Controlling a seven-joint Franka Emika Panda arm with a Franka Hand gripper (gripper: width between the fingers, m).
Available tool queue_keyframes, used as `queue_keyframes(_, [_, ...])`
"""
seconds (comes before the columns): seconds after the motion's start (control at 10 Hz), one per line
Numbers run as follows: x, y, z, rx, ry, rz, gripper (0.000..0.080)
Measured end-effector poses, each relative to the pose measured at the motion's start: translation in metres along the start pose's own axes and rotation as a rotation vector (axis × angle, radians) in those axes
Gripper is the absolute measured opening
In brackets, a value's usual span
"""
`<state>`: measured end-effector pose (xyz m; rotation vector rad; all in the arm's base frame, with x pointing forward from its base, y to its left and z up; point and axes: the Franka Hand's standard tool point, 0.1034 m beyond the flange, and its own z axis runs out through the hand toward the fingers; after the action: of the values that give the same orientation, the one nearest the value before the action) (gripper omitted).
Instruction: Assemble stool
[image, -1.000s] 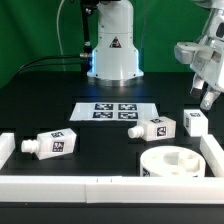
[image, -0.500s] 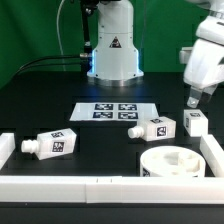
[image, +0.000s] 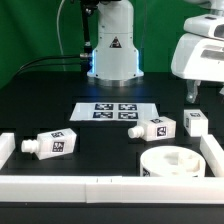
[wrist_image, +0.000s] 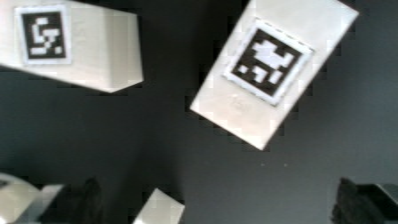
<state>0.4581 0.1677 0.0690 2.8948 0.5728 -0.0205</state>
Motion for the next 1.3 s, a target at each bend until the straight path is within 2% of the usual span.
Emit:
queue_keyframes(0.3, [-0.003, -0.008, 0.011, 0.056, -0.079, 0.511, 0.0649])
queue_keyframes(0.4, [0.004, -0.007, 0.006, 0.077, -0.046, 0.51, 0.0649])
queue_keyframes(0.6, [0.002, -0.008, 0.009, 0.086, -0.07, 0.468, 0.0649])
queue_keyframes(0.7, [0.007, -0.001, 0.01, 0.127, -0.081, 0.348, 0.0649])
queue_keyframes(0.9, [0.018, 0.017, 0.012, 0.196, -0.193, 0.24, 0.0649])
queue_keyframes(1.0, [0.02, 0.018, 0.013, 0.223, -0.246, 0.245, 0.0649])
queue_keyframes(1.2, [0.011, 0.016, 0.016, 0.224, -0.413, 0.268, 0.0649])
queue_keyframes(1.3, [0.005, 0.01, 0.02, 0.238, -0.546, 0.355, 0.0649])
